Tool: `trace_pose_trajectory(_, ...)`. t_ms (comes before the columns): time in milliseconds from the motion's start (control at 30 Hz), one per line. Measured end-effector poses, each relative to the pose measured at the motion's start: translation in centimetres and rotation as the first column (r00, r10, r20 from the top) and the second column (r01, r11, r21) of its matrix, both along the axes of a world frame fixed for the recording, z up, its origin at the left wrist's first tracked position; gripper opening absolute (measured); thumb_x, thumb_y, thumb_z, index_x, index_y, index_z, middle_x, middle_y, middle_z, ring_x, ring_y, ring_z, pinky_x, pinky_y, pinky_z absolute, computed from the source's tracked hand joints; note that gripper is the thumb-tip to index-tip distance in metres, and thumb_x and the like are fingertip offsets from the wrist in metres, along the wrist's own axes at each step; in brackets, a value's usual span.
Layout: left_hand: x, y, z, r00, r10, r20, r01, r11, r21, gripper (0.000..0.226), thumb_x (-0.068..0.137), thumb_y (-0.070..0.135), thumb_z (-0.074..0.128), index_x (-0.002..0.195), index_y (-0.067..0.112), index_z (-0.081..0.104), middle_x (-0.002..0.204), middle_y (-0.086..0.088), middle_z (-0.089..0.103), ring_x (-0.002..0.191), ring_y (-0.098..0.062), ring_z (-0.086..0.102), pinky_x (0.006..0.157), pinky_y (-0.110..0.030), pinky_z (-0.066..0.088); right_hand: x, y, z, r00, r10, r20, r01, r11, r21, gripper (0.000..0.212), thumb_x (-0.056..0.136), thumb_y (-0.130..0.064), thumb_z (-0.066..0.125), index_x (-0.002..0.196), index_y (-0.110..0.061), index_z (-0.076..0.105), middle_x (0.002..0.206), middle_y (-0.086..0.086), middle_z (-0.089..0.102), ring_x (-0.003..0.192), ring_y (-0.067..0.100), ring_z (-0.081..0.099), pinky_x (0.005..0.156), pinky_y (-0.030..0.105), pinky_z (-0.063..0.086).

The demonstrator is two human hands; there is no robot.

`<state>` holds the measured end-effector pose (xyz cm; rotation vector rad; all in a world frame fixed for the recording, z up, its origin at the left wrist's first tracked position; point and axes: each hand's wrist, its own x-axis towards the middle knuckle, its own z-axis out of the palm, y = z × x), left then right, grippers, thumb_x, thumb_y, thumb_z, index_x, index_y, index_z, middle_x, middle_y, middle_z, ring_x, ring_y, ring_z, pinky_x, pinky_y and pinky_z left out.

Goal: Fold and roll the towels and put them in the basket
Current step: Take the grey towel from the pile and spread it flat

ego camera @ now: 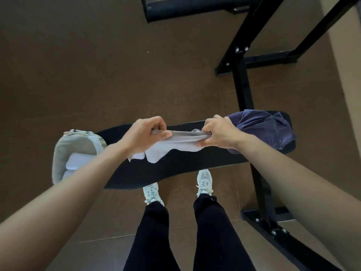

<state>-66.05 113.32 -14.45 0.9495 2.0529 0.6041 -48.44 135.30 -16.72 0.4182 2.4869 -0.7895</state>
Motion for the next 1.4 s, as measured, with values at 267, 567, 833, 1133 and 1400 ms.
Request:
trace_pose_trajectory(267,-7.5,-2.0,5.8,0.897,-0.142,-0.418,0.031,0.965,-0.261,0.014,0.088,0.041,0.075,0.086,0.032,0.064,0.076,0.011,0.063,0.074,-0.02,0.061,0.066,-0.033,0.044,-5.2,2.7,4.9,0.996,0.057,0.061,-0.069,0.973,0.219,0.032,0.089,-0.051,0.069,0.074,-0.023,0.063,0.087,-0.005,0.058,0.088,0.02,0.056,0.073,0.039,0.051)
trace_pose_trajectory(567,-10.0,-4.2,2.9,0.846,-0.201,-0.495,-0.098,0.853,-0.513,0.017,0.093,0.046,0.065,0.088,0.031,0.061,0.096,0.001,0.065,0.091,-0.028,0.058,0.071,-0.035,0.04,-4.1,4.5,4.3,0.982,-0.015,0.189,-0.028,0.973,0.227,0.016,0.081,-0.033,0.072,0.075,-0.024,0.061,0.082,-0.001,0.062,0.081,0.025,0.064,0.061,0.032,0.047)
trace_pose_trajectory(833,-10.9,-5.0,0.0,0.79,0.059,-0.611,-0.308,0.9,-0.31,0.022,0.094,0.016,0.056,0.096,0.034,0.07,0.1,0.001,0.071,0.09,-0.03,0.065,0.071,-0.035,0.043,-3.2,3.5,1.1,0.951,-0.129,0.28,0.099,0.988,0.119,0.013,0.077,-0.022,0.079,0.078,-0.02,0.067,0.081,0.005,0.065,0.076,0.024,0.064,0.06,0.034,0.051)
trace_pose_trajectory(1133,-10.8,-6.7,-3.2,0.617,0.583,-0.529,-0.584,0.789,0.189,0.021,0.087,0.009,0.055,0.098,0.011,0.073,0.097,-0.011,0.073,0.091,-0.034,0.064,0.074,-0.033,0.041,-3.4,3.8,-0.9,0.84,-0.425,-0.338,0.517,0.815,0.262,0.031,0.085,-0.036,0.081,0.09,-0.006,0.073,0.087,0.013,0.07,0.081,0.031,0.064,0.069,0.032,0.038)
trace_pose_trajectory(1400,-2.8,-13.9,-12.2,0.716,0.474,-0.512,-0.549,0.836,0.007,0.008,0.085,0.009,0.071,0.092,0.007,0.068,0.091,-0.015,0.068,0.093,-0.038,0.06,0.077,-0.042,0.045,3.3,-1.8,-9.4,0.883,-0.448,-0.14,0.466,0.8,0.379,0.022,0.095,-0.022,0.067,0.097,-0.004,0.078,0.096,0.02,0.073,0.087,0.042,0.067,0.075,0.04,0.05)
